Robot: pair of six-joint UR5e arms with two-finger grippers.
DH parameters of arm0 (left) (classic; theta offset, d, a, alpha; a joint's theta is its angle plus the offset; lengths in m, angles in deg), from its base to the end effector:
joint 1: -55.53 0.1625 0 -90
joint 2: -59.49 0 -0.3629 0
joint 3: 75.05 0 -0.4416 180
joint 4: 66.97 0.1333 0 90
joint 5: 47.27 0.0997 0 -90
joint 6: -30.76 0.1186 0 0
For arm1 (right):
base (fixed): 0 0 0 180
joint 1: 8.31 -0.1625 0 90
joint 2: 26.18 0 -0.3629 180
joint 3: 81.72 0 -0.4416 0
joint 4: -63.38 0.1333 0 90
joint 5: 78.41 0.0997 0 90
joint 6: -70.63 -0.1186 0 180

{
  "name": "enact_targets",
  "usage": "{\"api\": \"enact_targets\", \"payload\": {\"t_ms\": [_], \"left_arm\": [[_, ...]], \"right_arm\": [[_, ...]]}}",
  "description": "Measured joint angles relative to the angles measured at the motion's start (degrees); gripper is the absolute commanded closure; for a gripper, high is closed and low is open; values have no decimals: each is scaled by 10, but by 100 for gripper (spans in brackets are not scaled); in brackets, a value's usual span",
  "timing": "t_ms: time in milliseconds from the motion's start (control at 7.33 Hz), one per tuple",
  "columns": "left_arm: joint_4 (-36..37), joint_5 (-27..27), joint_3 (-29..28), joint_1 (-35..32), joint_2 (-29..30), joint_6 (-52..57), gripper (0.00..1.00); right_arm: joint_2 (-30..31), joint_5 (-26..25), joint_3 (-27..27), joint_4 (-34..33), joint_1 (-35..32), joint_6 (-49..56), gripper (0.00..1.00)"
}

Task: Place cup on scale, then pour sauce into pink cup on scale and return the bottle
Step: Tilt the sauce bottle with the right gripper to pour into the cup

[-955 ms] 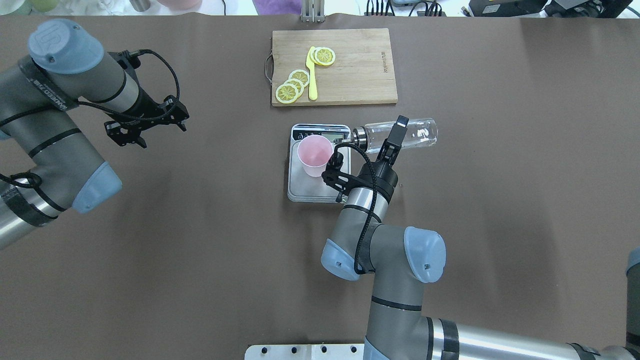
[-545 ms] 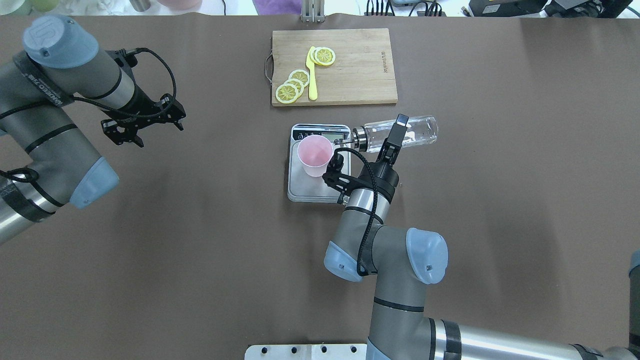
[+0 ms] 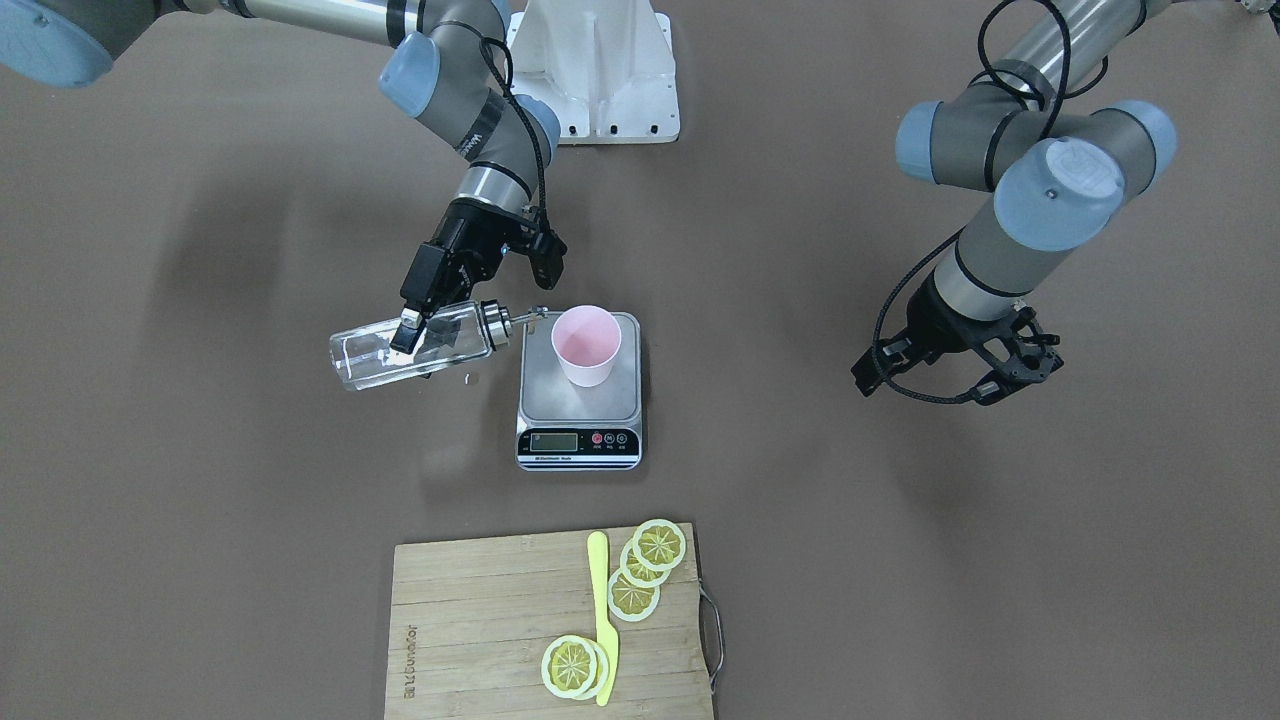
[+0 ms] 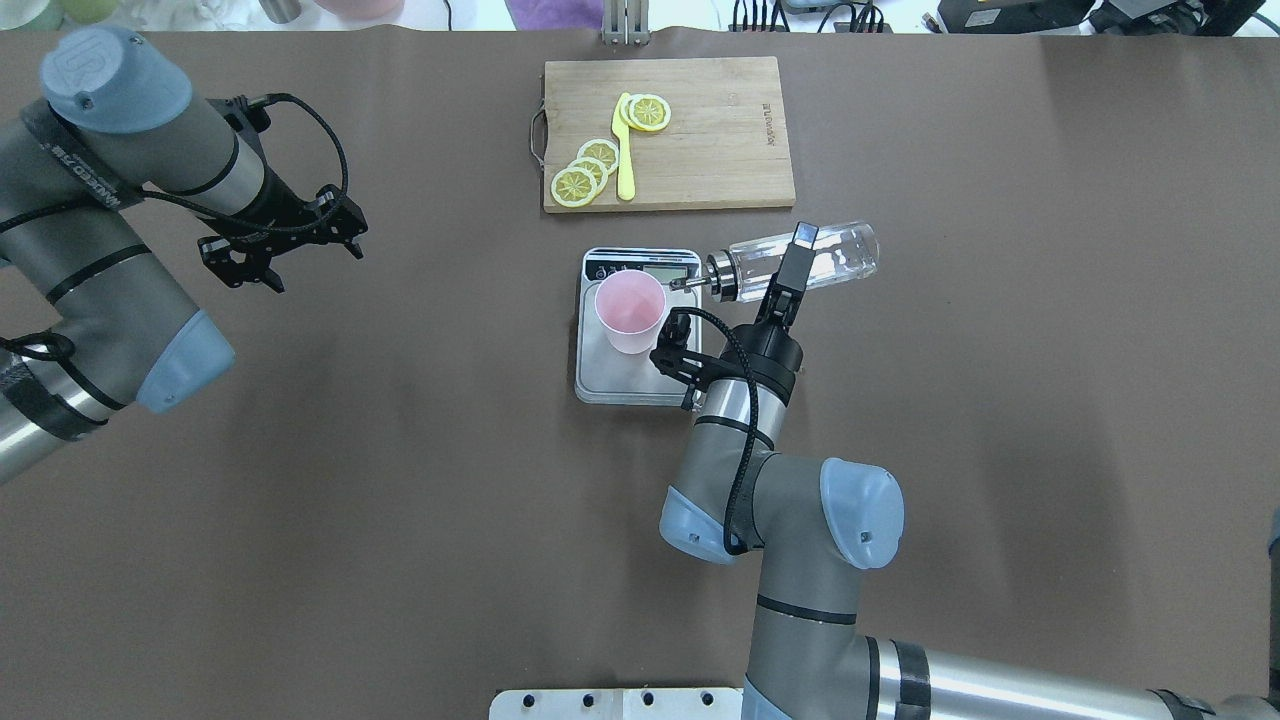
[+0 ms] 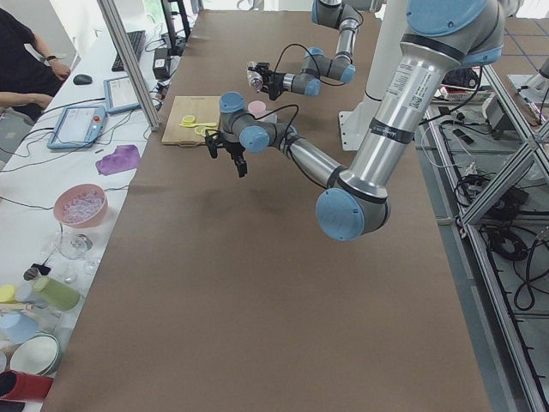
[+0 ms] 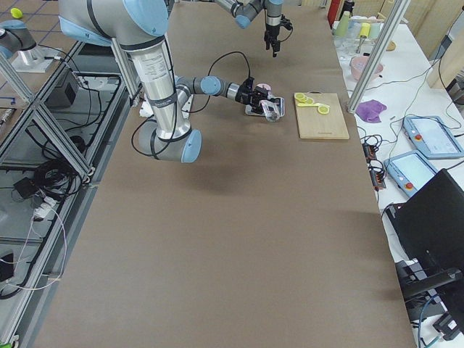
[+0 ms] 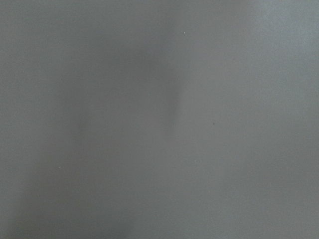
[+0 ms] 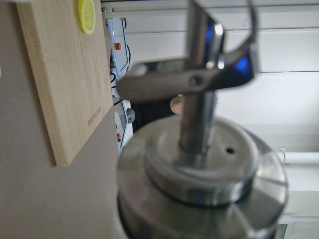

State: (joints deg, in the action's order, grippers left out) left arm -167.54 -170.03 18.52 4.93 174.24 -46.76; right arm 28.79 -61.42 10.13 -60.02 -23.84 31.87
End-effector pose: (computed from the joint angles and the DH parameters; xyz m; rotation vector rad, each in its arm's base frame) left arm 0.3788 -0.5700 0.2976 -0.1239 0.8555 -0.4299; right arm -0.5729 -0.4153 0.2232 1.1059 0.6654 -0.4970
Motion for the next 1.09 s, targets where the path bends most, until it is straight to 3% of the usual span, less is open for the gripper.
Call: {"api": "enact_targets", "payload": {"t_ms": [1091], "left_arm": [[-35,-28,-19,-14,-8,0,1]], "right_arm": [[6,-74,-2,0,-13,8,100]]}}
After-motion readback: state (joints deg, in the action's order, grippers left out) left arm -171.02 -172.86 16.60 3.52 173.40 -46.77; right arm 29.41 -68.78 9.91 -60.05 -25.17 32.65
